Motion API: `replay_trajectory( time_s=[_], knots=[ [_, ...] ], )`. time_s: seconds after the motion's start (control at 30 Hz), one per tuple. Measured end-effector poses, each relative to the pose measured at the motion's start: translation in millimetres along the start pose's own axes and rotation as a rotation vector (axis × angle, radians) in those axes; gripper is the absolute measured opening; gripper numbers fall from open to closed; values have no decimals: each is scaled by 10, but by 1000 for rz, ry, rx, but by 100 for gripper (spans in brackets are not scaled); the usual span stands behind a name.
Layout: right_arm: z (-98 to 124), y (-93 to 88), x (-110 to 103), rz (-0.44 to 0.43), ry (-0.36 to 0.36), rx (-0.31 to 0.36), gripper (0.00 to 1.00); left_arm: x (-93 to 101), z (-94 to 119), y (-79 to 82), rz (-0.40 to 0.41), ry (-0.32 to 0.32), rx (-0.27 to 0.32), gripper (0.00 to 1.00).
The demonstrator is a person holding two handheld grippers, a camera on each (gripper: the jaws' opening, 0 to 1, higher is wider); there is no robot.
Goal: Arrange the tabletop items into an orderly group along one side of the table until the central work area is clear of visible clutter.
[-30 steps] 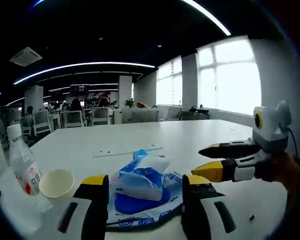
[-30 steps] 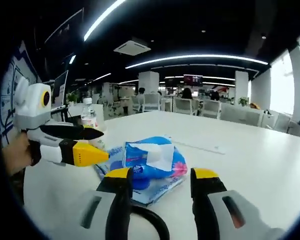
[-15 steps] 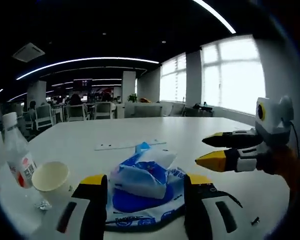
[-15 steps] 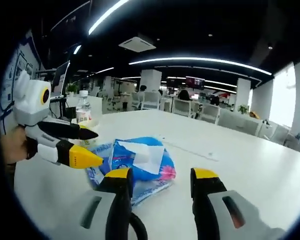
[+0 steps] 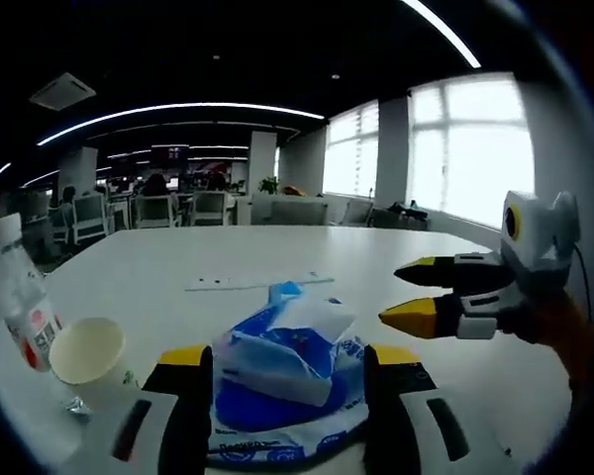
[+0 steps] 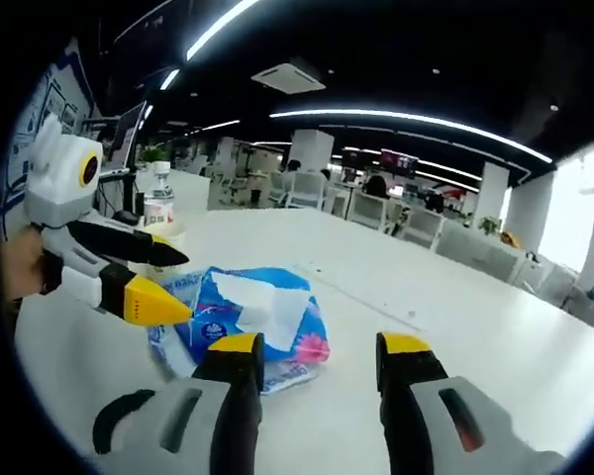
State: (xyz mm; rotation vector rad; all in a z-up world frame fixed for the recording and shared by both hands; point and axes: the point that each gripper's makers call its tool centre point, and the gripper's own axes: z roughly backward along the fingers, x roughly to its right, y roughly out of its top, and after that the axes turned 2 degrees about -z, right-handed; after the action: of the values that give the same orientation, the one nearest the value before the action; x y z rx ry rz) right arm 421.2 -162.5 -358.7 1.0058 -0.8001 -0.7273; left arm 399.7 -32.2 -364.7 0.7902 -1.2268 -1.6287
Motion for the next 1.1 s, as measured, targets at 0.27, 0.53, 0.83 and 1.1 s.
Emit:
replay_trajectory(
  time_s=[0.27, 0.53, 0.83, 1.1],
  knots=[
    [-142, -27, 36, 45, 34, -27, 40, 13, -41, -95, -13, 6, -40, 58],
    [-289, -4, 38, 54, 84, -34, 38, -3, -96, -111, 75, 20, -53, 52],
    [-398, -62, 33, 2, 122, -39, 38, -31, -130, -179, 79, 29, -77, 51],
    [-471, -90, 2, 2, 137, -51, 37, -32, -146, -199, 94, 24, -86, 42]
  ],
)
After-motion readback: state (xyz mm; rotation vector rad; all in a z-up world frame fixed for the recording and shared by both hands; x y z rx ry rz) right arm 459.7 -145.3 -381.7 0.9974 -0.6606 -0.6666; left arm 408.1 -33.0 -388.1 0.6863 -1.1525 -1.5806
